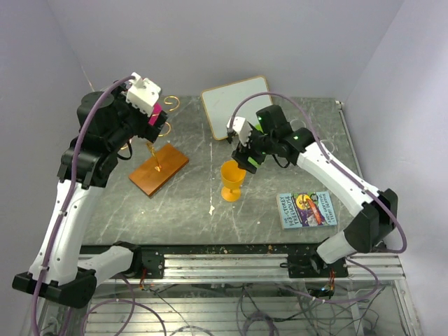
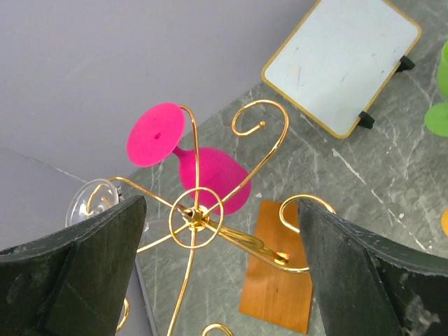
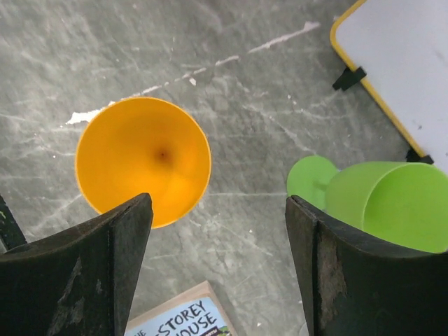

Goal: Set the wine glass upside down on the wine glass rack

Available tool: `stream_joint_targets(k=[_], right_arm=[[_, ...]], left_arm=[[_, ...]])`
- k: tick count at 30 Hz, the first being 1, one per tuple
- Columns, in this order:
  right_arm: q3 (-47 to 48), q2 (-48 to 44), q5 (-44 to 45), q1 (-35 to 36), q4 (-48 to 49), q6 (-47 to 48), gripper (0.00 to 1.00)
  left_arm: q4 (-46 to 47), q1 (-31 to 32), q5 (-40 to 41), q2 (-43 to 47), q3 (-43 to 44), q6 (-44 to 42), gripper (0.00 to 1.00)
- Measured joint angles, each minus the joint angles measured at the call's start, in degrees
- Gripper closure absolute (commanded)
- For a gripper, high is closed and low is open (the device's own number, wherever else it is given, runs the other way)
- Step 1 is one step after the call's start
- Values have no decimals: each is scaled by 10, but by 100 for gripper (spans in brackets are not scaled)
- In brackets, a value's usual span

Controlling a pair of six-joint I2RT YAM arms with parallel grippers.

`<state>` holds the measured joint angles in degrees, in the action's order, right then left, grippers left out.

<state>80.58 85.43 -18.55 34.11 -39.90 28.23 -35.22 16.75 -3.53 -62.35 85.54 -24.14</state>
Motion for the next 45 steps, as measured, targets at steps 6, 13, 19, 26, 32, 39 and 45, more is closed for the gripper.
stream_joint_targets(k=[6,13,19,26,32,39,45], right_arm=[[30,51,54,25,-30,-9,37],[53,92,92,43,-46,-31,50],[56,102,103,57,-52,-40,60],[56,102,105,61,-51,-44,69],[56,102,106,61,-51,-44,71],[53,106,105,61,-49,-44,72],[48,110,106,61,-46,-44,82]], left_arm=[[8,-14,-11,26,0,18,0],[11,-16,-13,33,0,21,0],[11,-16,-16,33,0,23,0],[16,-16,-16,33,0,35,0],[16,-16,-16,34,0,36,0],[17,-16,-16,34,0,36,0],[20,-16,-16,34,-1,36,0]])
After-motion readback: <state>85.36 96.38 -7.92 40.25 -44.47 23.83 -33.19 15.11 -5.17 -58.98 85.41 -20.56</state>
